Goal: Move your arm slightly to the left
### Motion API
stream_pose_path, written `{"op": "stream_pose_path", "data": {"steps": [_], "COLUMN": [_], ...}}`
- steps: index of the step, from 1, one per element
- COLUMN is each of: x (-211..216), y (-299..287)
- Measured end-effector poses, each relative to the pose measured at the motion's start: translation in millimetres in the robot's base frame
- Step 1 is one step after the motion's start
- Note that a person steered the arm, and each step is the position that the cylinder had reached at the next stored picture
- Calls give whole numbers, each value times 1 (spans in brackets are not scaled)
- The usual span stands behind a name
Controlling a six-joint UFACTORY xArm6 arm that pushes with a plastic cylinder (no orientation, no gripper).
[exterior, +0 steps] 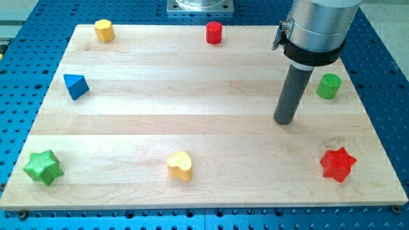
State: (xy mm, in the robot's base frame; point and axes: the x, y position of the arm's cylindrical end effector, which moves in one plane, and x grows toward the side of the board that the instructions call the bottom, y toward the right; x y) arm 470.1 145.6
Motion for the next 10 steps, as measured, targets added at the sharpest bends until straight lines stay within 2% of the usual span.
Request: {"op": "stream_pose_path", "data": {"steps": [10], "x": [3], "y": [-15]}}
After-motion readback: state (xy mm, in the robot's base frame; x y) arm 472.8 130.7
